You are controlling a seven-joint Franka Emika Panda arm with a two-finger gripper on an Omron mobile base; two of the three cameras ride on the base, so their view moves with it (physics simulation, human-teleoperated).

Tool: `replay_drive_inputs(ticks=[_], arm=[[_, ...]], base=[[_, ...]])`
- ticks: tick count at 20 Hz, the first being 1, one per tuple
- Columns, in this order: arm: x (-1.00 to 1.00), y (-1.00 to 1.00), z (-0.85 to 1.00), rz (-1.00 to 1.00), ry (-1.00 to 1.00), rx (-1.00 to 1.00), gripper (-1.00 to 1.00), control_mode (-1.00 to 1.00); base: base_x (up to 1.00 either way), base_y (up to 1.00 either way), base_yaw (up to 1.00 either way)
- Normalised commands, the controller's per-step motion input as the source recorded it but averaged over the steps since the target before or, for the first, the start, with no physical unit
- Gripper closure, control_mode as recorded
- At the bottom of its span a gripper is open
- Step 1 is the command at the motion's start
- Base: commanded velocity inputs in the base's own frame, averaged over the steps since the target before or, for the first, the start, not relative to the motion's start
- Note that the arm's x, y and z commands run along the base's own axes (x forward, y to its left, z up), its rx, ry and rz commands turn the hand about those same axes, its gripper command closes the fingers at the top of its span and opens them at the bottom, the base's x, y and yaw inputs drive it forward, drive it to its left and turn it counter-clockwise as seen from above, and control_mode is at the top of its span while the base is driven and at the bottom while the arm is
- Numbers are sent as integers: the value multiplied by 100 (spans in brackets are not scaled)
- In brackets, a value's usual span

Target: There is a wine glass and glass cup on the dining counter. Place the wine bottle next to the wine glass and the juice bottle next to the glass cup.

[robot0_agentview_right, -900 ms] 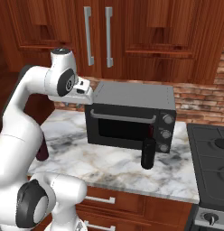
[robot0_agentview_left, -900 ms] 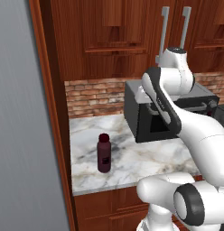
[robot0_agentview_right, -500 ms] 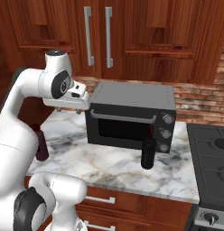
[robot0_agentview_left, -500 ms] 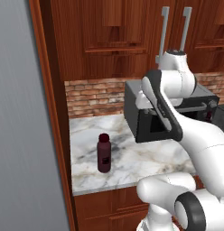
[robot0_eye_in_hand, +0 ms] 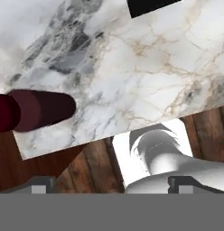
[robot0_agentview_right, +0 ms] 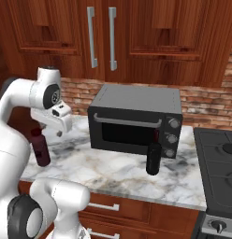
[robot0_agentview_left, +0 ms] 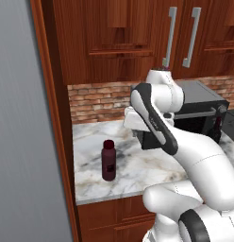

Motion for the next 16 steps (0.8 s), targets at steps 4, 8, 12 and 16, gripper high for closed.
replay_drive_inputs(ticks=[4, 8, 12, 16], arm=[[4, 0, -33, -41, 19, 12, -100, -100], [16, 0, -38, -36, 14, 9, -100, -100], [31, 0, -68, -33, 14, 24, -100, -100], [16, 0, -60, -22, 4, 35, -100, -100]], base=[[0, 0, 0], [0, 0, 0], [0, 0, 0], [0, 0, 0]])
